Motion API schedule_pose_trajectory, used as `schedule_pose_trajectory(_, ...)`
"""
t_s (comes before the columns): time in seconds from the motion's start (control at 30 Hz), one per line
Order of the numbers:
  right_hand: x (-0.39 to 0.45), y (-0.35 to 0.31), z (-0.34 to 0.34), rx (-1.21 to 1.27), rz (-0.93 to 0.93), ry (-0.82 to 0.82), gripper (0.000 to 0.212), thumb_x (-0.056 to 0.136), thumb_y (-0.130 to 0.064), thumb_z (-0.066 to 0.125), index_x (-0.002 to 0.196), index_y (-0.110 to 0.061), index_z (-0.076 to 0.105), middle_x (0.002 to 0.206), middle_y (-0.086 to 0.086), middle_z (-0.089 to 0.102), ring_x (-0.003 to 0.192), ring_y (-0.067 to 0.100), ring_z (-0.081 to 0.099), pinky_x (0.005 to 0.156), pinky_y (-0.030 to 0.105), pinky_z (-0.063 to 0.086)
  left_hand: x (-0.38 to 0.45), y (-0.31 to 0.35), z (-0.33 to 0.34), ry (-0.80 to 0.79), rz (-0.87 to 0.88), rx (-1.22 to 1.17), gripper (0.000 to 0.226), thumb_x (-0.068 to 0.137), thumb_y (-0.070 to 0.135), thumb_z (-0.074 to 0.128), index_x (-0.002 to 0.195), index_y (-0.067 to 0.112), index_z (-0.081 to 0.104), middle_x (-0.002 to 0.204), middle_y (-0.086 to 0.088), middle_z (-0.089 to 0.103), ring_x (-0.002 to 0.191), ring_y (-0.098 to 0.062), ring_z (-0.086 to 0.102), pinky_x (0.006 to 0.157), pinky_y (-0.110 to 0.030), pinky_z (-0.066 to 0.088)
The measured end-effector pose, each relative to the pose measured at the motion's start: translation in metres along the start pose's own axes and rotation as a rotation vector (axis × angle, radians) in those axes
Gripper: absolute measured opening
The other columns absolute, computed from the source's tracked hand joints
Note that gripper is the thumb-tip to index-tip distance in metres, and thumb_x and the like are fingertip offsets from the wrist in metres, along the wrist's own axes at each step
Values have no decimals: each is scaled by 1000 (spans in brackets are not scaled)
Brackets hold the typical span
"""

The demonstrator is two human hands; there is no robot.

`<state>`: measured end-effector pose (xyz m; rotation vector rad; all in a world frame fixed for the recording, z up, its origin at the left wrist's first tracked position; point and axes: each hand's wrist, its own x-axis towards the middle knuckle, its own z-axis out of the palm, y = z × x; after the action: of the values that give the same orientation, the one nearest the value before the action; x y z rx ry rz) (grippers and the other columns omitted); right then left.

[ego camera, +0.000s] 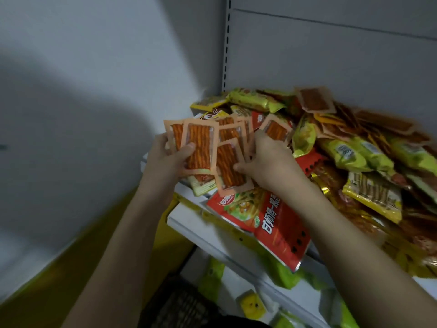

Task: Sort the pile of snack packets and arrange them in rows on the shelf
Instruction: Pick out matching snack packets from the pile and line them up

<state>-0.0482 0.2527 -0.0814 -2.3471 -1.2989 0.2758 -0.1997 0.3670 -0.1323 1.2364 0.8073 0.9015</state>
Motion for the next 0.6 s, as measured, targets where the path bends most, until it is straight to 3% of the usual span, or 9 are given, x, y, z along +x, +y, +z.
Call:
schedule_pose_trajectory(0.1,0,4,6,46,27,-30,42,81,-18,79,111,-10,50,105,9,64,101,30,61,72,34,43,-2,2,-1,38,23,-63,36,99,8,59,134,9,51,117,-7,72,100,-25,74,73,-35,61)
schedule_pose_trajectory(0.23,5,12,-5,219,34,-64,23,87,-14,74,106,-14,61,87,0,68,83,16,66,76,36,56,-1,3,0,71,27,-87,36,100,8,57,136,11,50,122,-9,71,105,-26,72,87,-46,60)
schedule_pose_trajectory(0.33,4,14,-17,458,26,-25,9,93,-8,65,102,-12,66,91,1,66,82,12,64,65,17,53,0,4,0,99,41,-96,37,102,5,52,138,10,47,125,-9,68,107,-25,71,90,-48,59)
schedule_pose_trajectory(0.43,1,7,-22,794,67,-21,8,97,-1,58,98,-8,62,90,5,64,73,14,70,54,21,55,-2,4,6,86,52,-144,41,103,2,47,141,15,41,126,-7,66,109,-26,70,85,-50,60)
schedule_pose_trajectory(0.53,0,-6,-16,1020,97,-107,8,96,6,54,101,0,57,85,12,64,63,18,71,49,24,56,-7,7,19,6,12,-188,24,104,13,51,125,24,50,119,-4,69,103,-25,72,86,-54,59)
schedule_pose_trajectory(0.6,1,-11,-10,1016,95,-146,8,95,6,56,98,-1,58,86,14,64,60,17,71,50,26,57,-10,10,27,-65,17,-163,15,101,17,57,114,26,56,110,-3,73,101,-23,73,87,-53,59)
